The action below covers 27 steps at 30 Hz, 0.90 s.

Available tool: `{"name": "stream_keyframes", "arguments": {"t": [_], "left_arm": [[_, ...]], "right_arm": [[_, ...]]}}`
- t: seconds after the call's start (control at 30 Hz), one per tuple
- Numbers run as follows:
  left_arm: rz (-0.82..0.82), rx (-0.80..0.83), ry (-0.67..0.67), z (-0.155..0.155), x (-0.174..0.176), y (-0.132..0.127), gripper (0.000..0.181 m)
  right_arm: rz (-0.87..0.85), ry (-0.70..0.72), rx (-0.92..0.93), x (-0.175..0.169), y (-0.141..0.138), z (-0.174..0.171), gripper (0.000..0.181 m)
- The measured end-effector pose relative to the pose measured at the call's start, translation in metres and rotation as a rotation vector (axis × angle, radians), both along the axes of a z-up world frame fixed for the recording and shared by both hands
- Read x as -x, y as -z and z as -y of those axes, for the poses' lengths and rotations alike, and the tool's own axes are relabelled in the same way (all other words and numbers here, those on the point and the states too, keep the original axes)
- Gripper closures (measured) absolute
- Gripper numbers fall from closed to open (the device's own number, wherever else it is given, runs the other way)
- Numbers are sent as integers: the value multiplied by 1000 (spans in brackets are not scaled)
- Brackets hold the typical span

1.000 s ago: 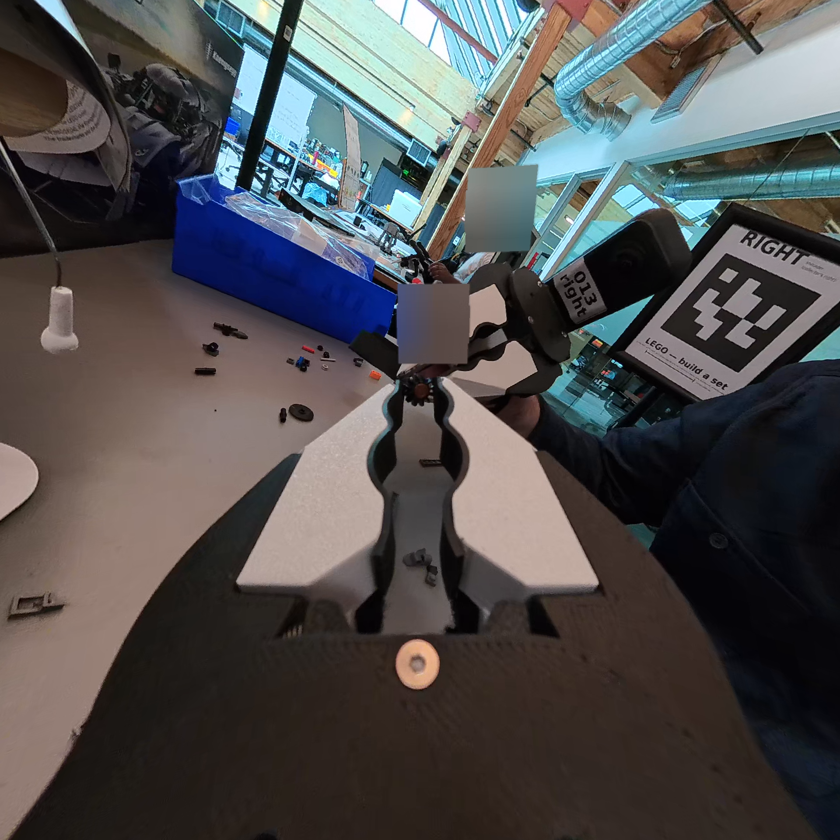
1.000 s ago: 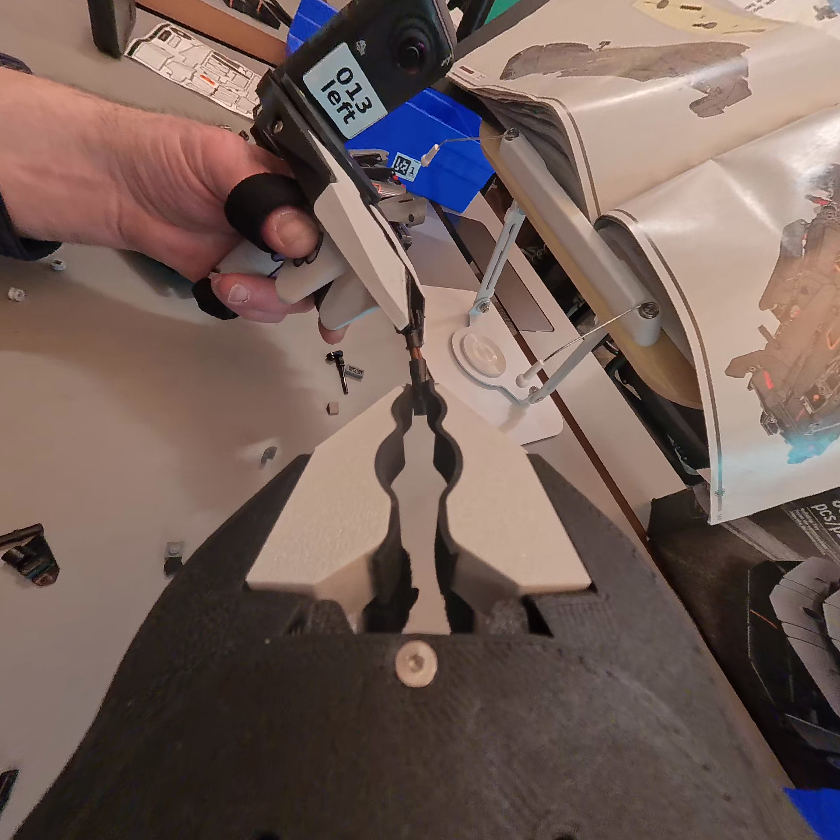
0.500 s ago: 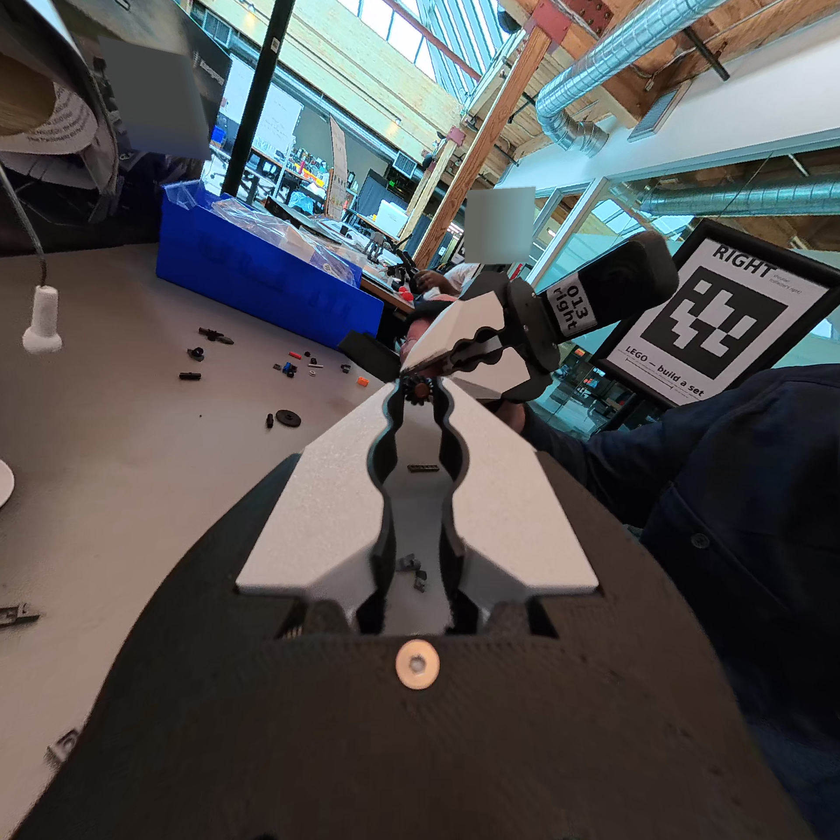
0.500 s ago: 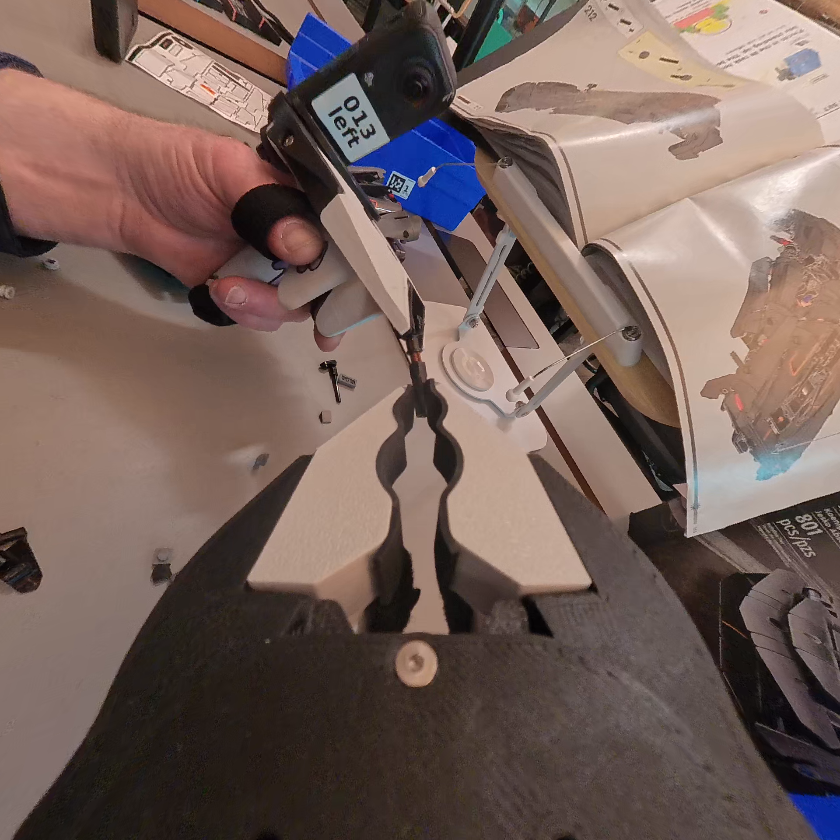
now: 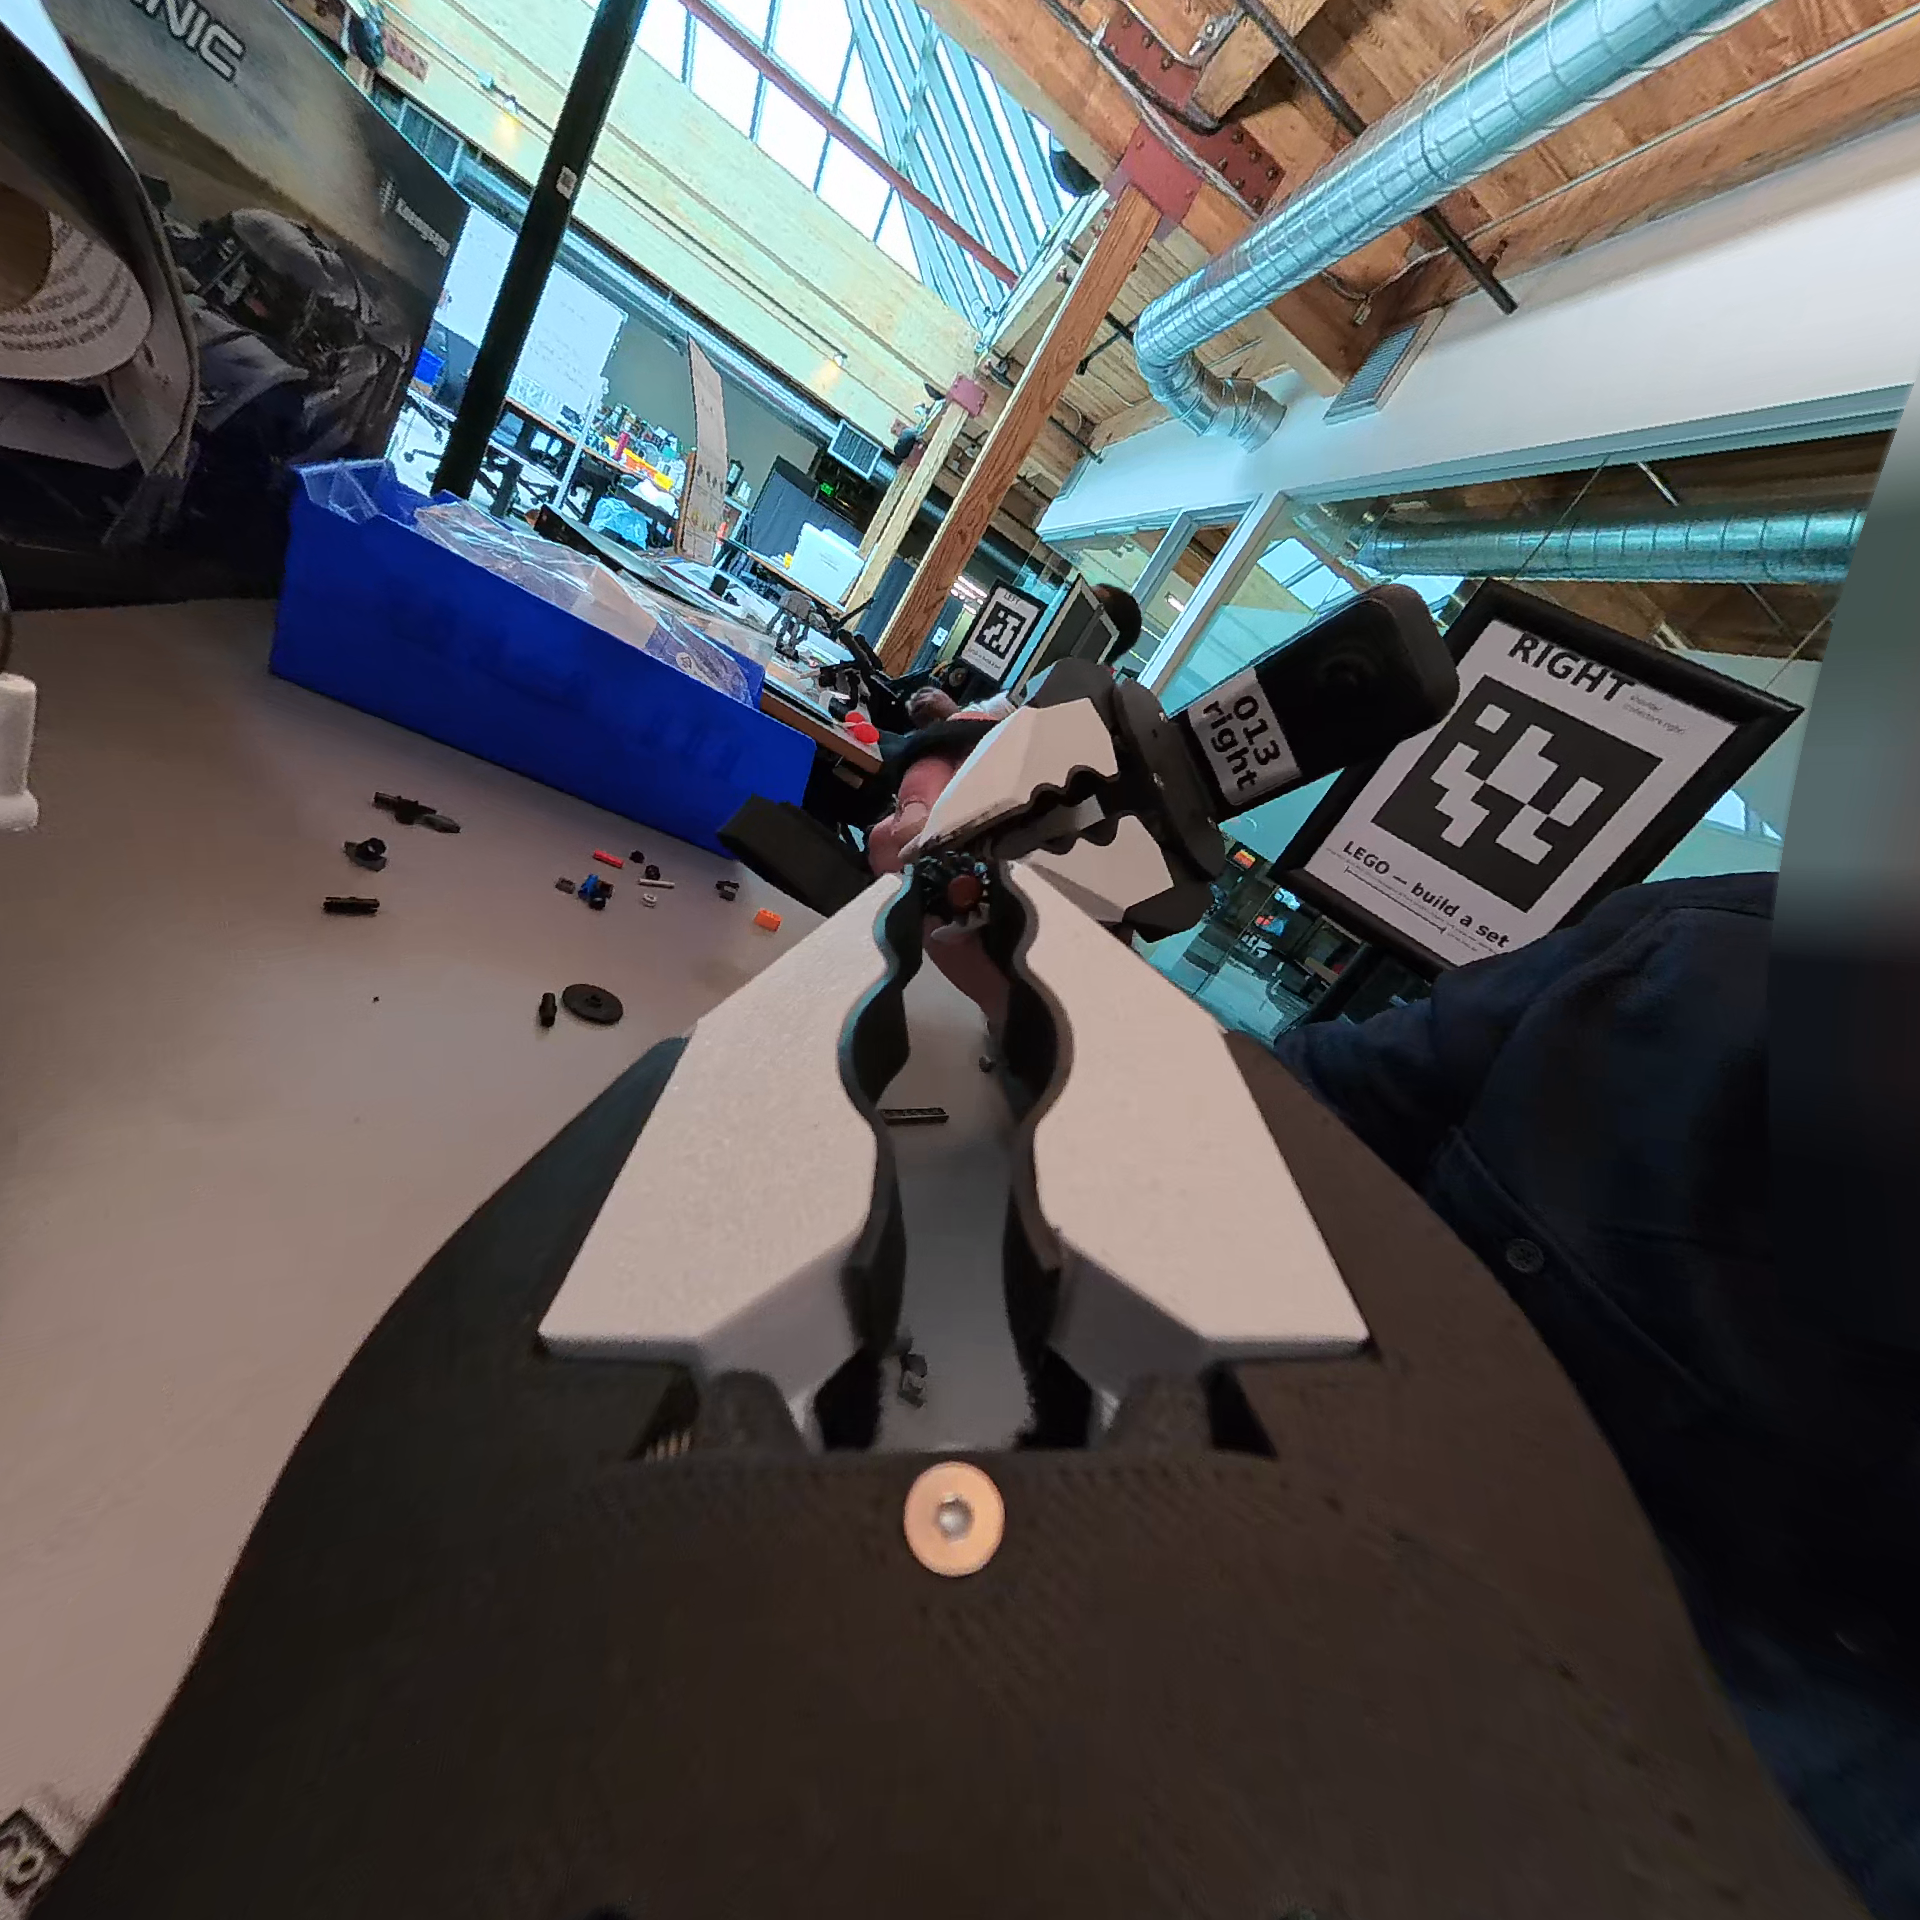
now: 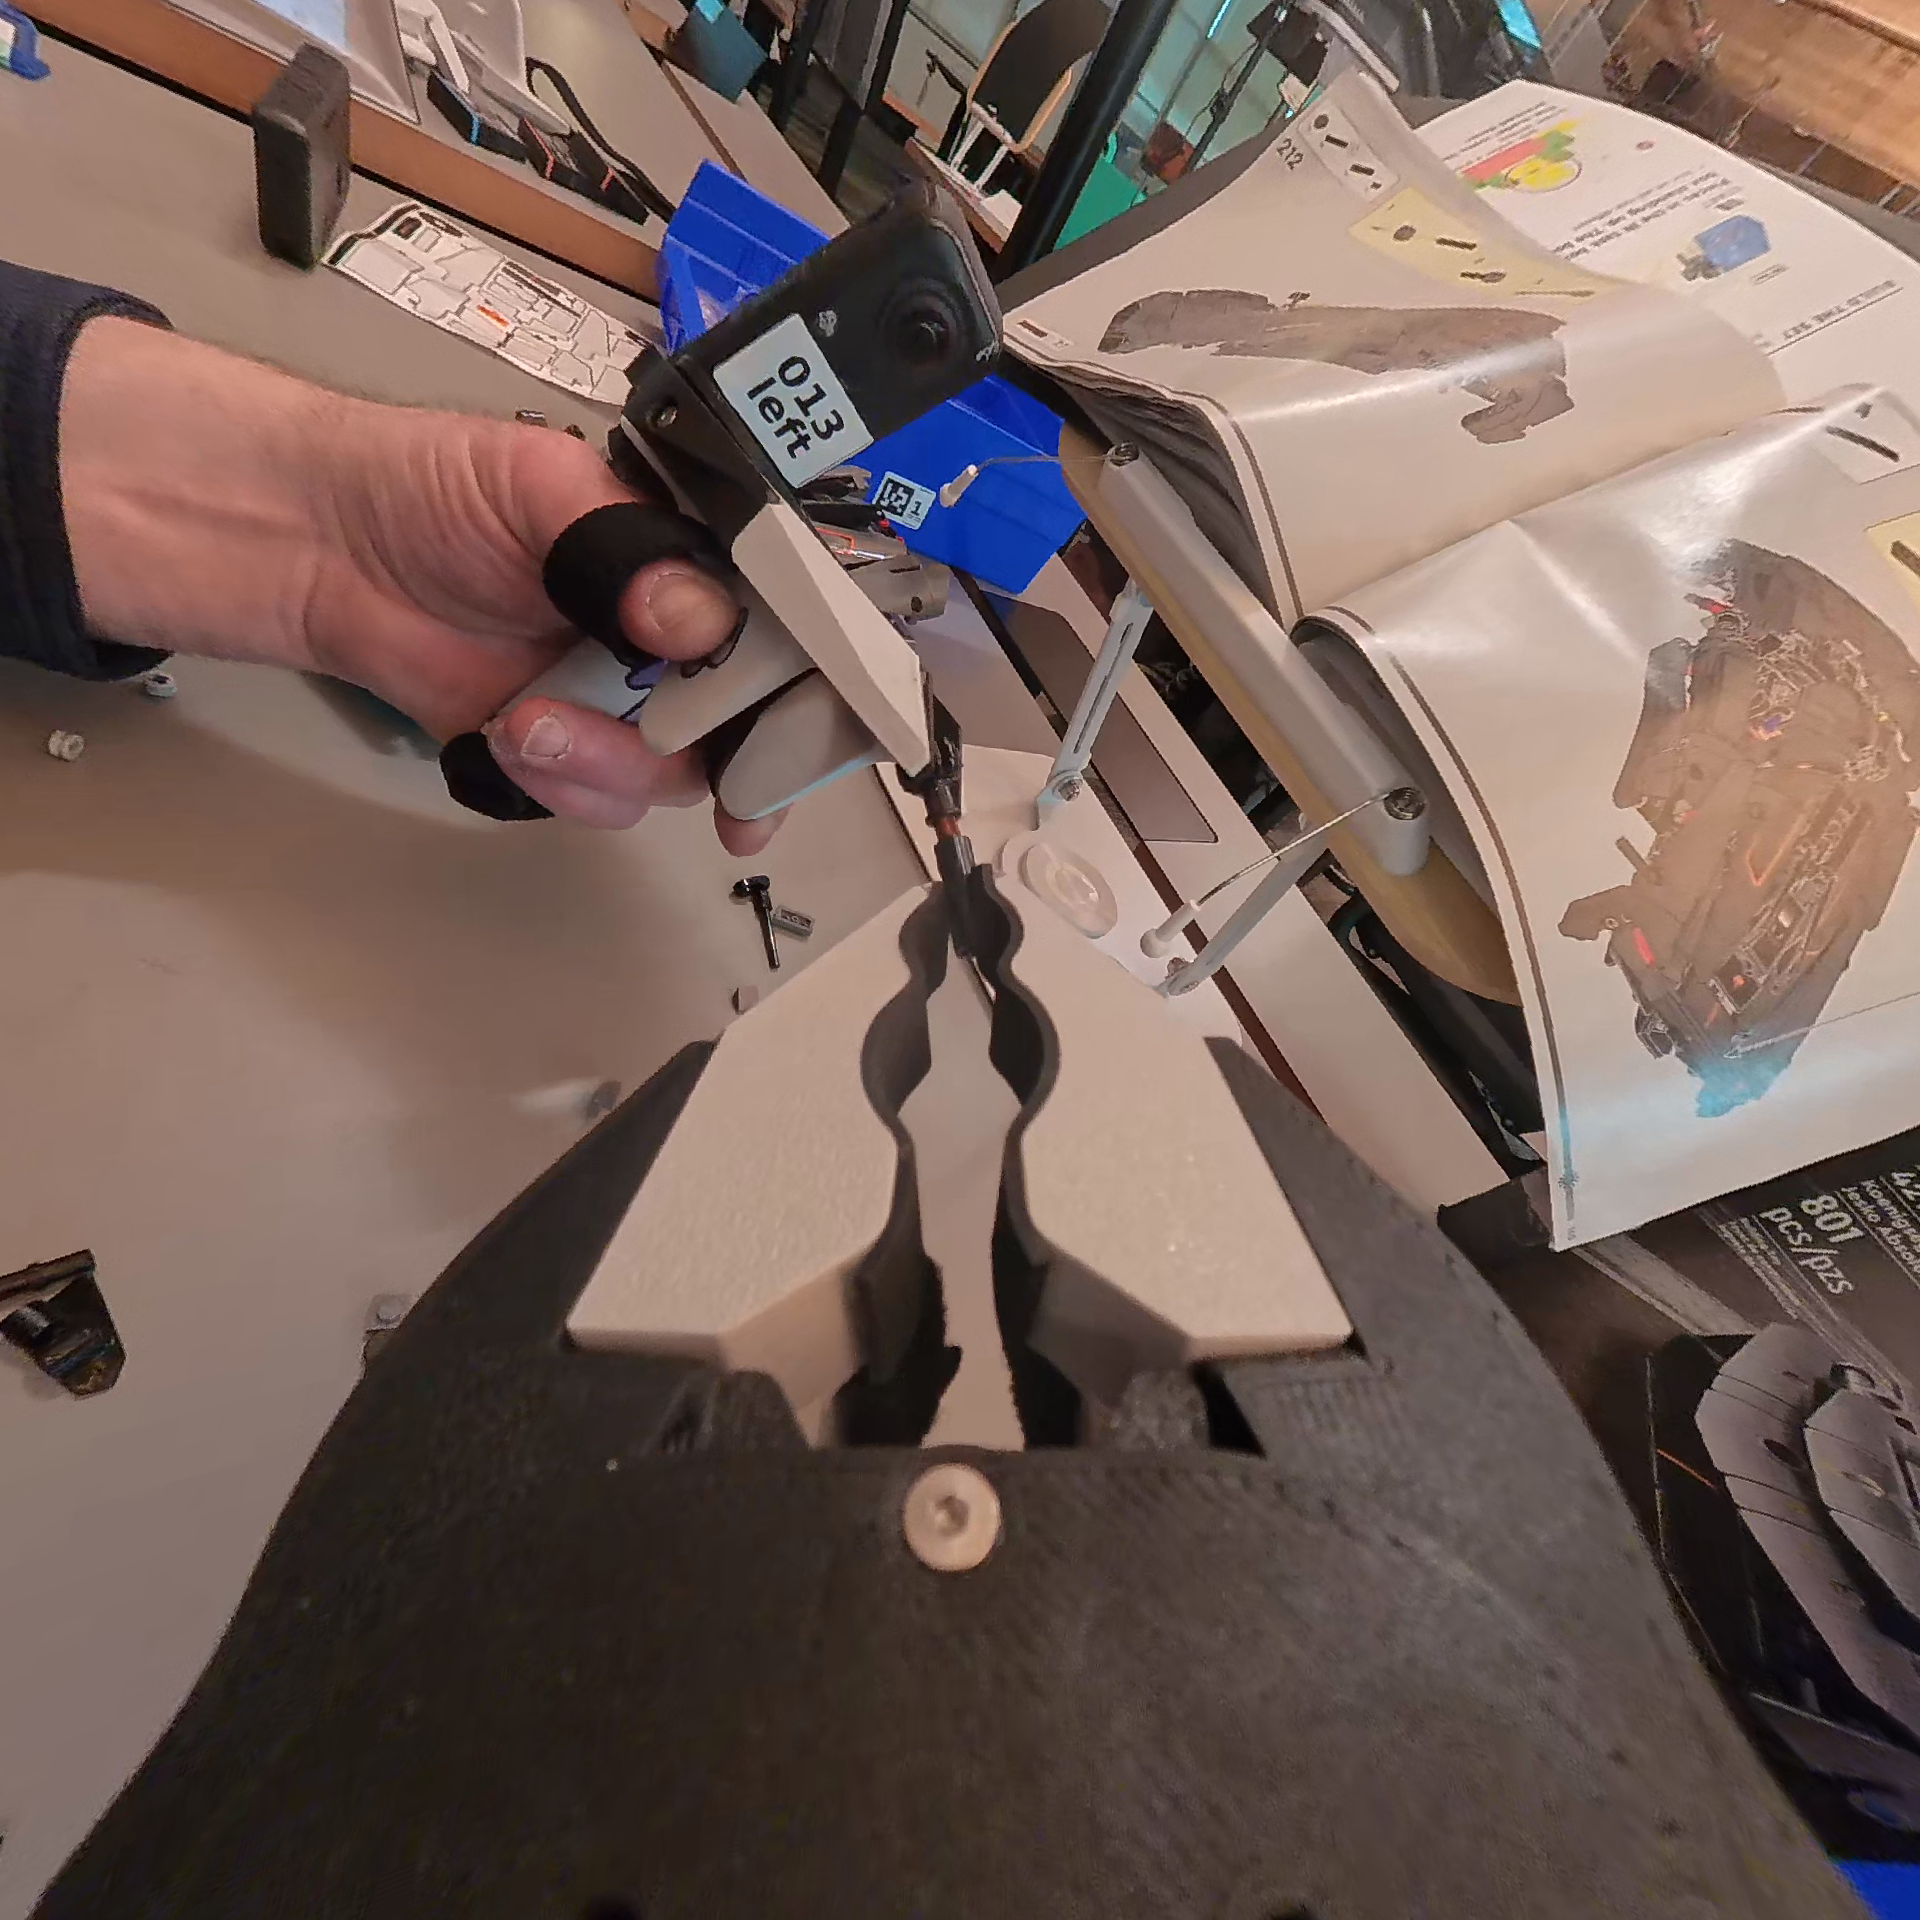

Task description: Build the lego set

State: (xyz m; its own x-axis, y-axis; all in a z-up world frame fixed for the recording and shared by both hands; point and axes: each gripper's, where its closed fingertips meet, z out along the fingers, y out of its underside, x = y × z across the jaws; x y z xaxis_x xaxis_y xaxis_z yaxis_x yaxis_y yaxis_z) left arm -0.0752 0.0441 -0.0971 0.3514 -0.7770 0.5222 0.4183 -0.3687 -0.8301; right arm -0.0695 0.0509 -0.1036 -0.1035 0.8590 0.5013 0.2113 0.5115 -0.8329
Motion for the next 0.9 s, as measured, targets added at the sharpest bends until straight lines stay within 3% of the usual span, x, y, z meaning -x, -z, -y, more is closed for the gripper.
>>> {"name": "stream_keyframes", "arguments": {"t": [0.9], "left_arm": [[48, -28, 32, 3, -2, -7, 171]], "right_arm": [[-43, -33, 43, -2, -9, 4, 179]]}}
